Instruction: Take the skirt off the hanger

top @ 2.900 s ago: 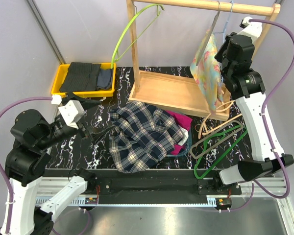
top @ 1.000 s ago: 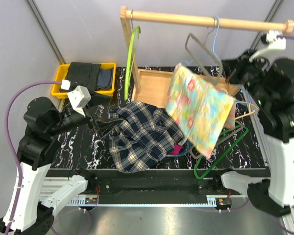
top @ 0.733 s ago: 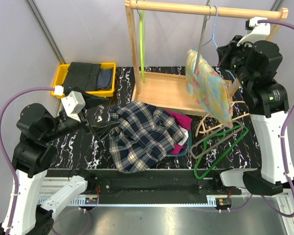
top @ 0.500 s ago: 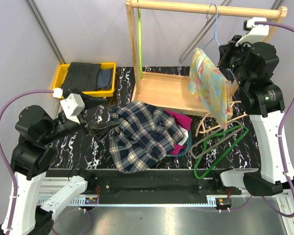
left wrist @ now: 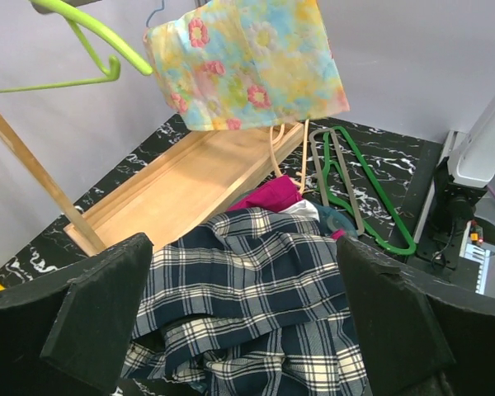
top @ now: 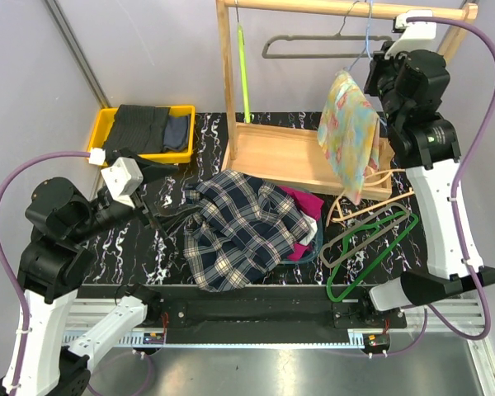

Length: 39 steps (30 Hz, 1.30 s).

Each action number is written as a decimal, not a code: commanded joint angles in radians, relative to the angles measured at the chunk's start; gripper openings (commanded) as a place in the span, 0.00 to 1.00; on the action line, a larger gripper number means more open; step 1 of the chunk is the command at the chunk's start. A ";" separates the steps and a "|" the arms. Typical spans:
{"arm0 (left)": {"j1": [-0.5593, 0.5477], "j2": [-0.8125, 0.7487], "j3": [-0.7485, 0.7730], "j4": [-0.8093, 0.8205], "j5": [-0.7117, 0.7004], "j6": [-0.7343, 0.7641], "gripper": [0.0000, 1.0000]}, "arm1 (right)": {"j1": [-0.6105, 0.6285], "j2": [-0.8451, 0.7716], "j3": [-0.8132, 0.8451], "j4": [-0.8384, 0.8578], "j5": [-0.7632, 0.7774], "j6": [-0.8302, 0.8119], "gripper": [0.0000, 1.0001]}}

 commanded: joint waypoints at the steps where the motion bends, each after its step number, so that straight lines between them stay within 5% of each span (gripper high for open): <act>1: 0.004 -0.018 0.031 -0.003 -0.032 0.031 0.99 | -0.011 0.028 0.059 0.178 0.048 -0.051 0.00; 14: 0.004 -0.041 0.019 -0.032 -0.056 0.069 0.99 | -0.071 0.108 0.186 0.225 0.126 -0.017 0.00; 29: 0.004 -0.014 0.040 -0.017 -0.029 0.052 0.99 | -0.071 -0.401 -0.395 0.100 -0.033 0.222 0.00; 34: 0.004 0.006 0.028 0.024 0.034 -0.021 0.99 | -0.071 -0.515 -0.417 0.014 -0.211 0.317 0.00; 39: 0.004 0.048 0.025 0.078 0.062 -0.070 0.99 | -0.071 -0.429 -0.267 -0.081 -0.146 0.258 0.00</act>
